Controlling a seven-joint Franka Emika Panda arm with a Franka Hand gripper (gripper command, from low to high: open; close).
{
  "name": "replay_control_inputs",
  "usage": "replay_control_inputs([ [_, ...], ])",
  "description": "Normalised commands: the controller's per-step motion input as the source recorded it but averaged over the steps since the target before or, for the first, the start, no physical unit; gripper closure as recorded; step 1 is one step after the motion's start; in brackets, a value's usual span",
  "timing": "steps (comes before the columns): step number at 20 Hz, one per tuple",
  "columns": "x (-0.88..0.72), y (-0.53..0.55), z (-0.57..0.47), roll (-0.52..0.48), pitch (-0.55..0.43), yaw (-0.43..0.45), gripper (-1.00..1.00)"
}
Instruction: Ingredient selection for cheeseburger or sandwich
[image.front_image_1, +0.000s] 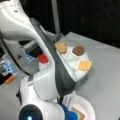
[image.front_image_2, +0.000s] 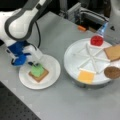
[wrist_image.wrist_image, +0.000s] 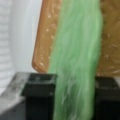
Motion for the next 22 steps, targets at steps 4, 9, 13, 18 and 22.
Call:
replay_control_inputs([
  [4, 0.14, -0.18, -0.02, 0.082, 0.034, 0.228, -1.0],
  [9, 0.15, -0.2, 0.0, 0.085, 0.05, 0.232, -1.0],
  [13, 0.1, -0.17, 0.06, 0.083, 0.073, 0.221, -1.0],
  [18, -0.03, -0.08, 0.17, 0.037, 0.105, 0.168, -1.0],
  [22, -0.22, 0.13, 0.26, -0.091, 0.104, 0.035, -1.0],
])
